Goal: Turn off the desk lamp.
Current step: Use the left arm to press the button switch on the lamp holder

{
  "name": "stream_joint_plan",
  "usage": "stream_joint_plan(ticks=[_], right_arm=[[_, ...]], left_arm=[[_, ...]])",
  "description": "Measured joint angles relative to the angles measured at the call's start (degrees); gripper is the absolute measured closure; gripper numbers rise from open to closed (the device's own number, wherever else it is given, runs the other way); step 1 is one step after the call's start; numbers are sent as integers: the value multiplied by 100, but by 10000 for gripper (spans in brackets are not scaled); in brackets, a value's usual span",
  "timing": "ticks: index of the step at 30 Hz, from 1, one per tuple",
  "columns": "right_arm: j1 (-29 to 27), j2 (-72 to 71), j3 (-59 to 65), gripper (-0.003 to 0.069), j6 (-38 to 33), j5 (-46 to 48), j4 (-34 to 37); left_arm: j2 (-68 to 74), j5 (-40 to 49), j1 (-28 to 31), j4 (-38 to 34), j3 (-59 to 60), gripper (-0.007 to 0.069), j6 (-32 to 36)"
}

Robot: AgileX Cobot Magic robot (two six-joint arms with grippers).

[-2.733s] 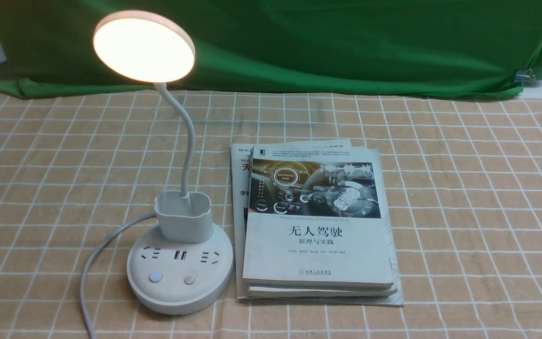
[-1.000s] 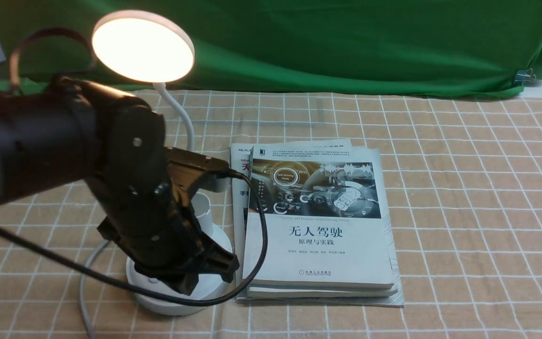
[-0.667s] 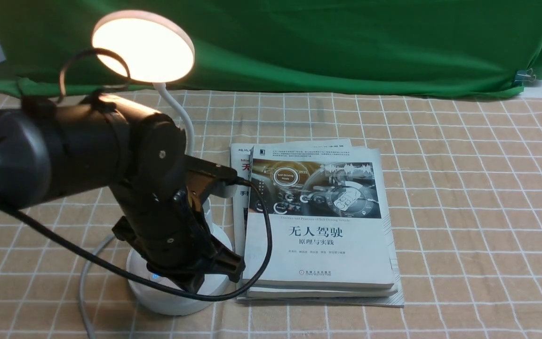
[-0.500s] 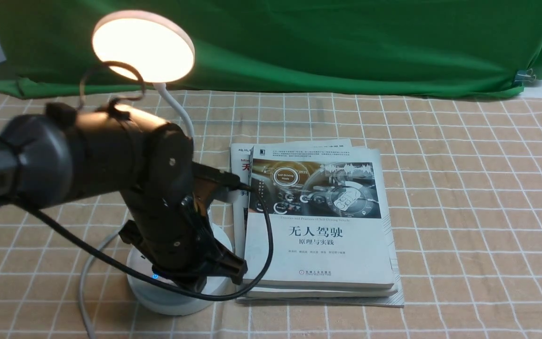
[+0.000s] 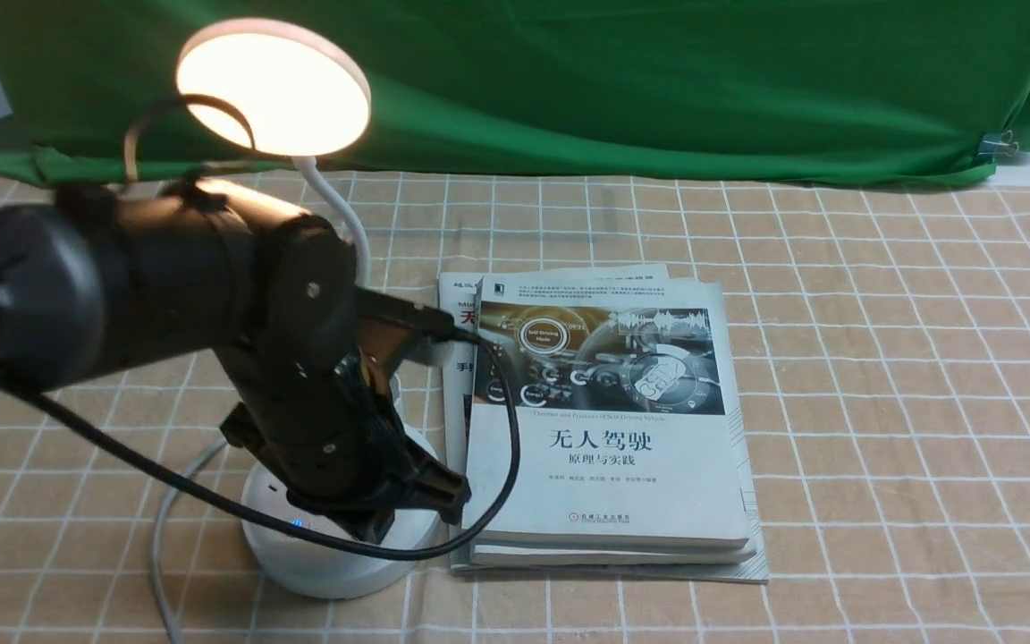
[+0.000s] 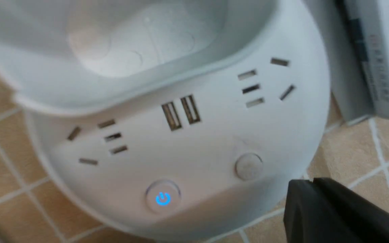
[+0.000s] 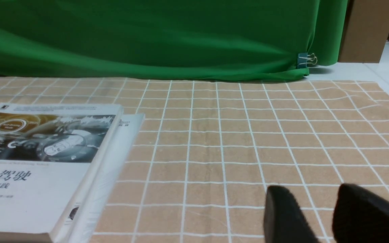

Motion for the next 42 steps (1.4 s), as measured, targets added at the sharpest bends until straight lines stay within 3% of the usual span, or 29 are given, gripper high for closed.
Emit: stream_joint_plan(ticks=[17, 32, 42], right_arm=[[0, 0, 0, 417, 0, 0, 0], [0, 0, 0, 417, 0, 0, 0], [0, 0, 0, 417, 0, 0, 0]], left_arm=[[596, -233, 0, 375, -69, 619, -155], [-169, -74, 0, 46, 7, 619, -239], [118, -139, 0, 328, 7, 619, -328]])
